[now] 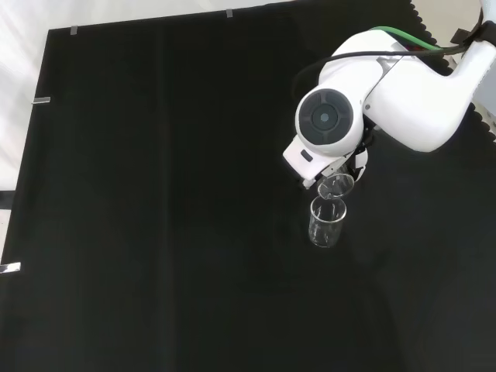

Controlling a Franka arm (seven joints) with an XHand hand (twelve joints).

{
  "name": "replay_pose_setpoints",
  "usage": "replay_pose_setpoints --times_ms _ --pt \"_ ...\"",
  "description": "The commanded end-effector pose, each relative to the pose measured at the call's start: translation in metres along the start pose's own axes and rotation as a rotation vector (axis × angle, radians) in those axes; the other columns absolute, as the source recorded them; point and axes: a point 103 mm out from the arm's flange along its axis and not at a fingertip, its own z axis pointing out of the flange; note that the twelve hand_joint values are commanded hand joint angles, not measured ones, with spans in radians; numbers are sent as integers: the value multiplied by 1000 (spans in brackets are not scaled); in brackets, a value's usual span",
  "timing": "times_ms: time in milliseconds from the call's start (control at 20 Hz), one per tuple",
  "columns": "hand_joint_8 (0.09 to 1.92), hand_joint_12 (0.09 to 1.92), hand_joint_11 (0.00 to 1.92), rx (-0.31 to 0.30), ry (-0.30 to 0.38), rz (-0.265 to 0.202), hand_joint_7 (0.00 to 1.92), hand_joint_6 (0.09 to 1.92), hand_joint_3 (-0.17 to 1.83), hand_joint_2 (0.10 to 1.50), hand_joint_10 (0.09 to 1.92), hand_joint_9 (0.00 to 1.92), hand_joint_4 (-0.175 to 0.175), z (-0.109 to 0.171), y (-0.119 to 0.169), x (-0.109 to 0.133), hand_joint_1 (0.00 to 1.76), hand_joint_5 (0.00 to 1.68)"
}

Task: Pour the water from the handheld beaker into the one on the table.

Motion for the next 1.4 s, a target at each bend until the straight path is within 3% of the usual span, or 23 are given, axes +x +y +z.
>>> replay_pose_setpoints --times_ms 50,1400 --pt "96 754 1262 6 -11 5 1531 297 418 739 87 1634 -175 -1 0 1 1318 1406" --pt "113 754 1267 57 -80 25 1526 295 432 731 87 1639 -175 -11 3 8 1318 1409"
